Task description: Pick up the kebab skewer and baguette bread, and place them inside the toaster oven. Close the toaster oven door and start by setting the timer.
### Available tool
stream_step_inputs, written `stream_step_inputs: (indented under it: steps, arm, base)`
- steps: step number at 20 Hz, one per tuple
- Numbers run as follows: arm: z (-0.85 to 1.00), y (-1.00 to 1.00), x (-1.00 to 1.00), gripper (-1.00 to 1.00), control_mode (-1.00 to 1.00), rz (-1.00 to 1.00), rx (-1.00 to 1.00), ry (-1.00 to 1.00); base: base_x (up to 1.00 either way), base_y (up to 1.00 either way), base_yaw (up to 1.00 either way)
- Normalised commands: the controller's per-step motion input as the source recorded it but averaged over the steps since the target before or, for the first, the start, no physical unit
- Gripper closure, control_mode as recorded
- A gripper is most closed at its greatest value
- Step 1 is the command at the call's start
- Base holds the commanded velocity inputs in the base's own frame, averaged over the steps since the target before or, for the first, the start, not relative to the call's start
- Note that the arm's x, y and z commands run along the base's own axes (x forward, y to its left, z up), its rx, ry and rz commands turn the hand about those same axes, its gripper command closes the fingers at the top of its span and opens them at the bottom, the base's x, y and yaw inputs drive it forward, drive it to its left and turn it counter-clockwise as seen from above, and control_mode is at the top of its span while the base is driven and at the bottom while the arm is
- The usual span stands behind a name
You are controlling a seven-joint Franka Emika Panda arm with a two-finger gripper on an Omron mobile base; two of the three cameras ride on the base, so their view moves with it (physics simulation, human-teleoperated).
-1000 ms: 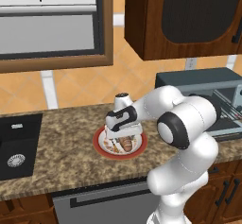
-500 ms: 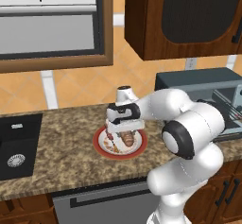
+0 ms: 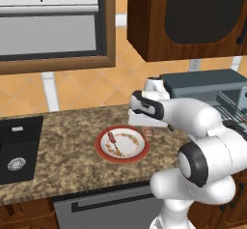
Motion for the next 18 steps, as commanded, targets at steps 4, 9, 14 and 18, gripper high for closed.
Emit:
stream_step_inputs:
  steps: [4, 9, 14, 18]
  arm:
    - [0.21, -0.64, -0.21, 1.00, -1.00, -0.45, 0.17, 0.00]
    - [0.33, -0.69, -0.12, 1.00, -1.00, -0.43, 0.19, 0.00]
    - [0.15, -0.82, -0.27, 1.00, -1.00, -0.40, 0.18, 0.00]
    - [0.00, -0.93, -0.40, 1.00, -1.00, -0.30, 0.19, -0.05]
  base:
    - [0.00, 0.00, 0.00]
    - [0.00, 0.00, 0.00]
    - [0.00, 0.00, 0.00]
    - [0.00, 0.00, 0.00]
